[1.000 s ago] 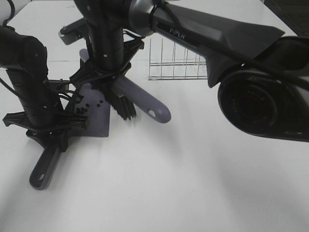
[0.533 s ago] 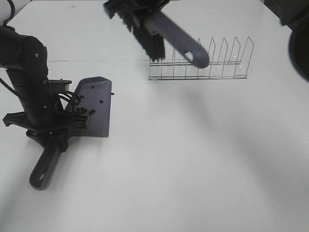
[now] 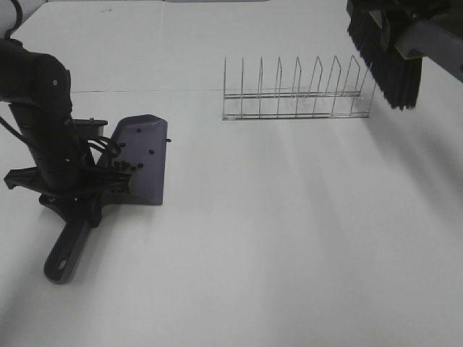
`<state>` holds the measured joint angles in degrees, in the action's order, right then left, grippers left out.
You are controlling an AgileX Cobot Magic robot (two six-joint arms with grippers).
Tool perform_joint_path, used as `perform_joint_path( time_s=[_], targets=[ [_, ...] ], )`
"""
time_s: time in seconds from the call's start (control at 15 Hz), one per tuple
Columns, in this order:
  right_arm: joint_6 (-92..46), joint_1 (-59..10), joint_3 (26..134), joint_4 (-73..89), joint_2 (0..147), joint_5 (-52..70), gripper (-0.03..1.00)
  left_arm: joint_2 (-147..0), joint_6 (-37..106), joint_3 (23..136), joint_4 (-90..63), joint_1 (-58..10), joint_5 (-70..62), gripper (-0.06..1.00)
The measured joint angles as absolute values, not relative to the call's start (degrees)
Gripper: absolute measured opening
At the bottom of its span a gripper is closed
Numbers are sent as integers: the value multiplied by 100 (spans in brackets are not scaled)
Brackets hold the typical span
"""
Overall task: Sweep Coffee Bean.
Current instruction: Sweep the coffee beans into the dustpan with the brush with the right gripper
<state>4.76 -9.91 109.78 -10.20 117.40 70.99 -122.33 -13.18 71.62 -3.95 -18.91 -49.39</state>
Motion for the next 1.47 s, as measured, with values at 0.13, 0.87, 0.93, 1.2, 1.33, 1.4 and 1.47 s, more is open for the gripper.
perform_joint_path(
  time_s=[0.13,0.87,0.93,1.2,1.33,1.4,1.47],
  targets=[
    [367,-1146,10554,-602,11740,6961,29,-12233,-1318,7162,-395,-1891,-4939,26],
    [206,-3203,11465,-991,13218,6085,29,-12233,-1954,7179,-52,-1954,-5036,26],
    [120,-3277,11866,-997,13510,6199,29,-12233,-1954,7179,-52,-1954,-5036,26],
    [-241,-3489,13413,-596,14719,6893,29,-12233,-1925,7179,-57,-1954,-5036,26],
    [-355,-3564,13888,-395,14994,6933,29,-12233,-1908,7179,-57,-1954,-5036,26],
    [-453,-3713,14049,-86,15109,6956,29,-12233,-1896,7179,-57,-1954,-5036,26],
    [-533,-3799,14118,52,15132,6973,29,-12233,-1896,7179,-57,-1954,-5036,26]
  ],
)
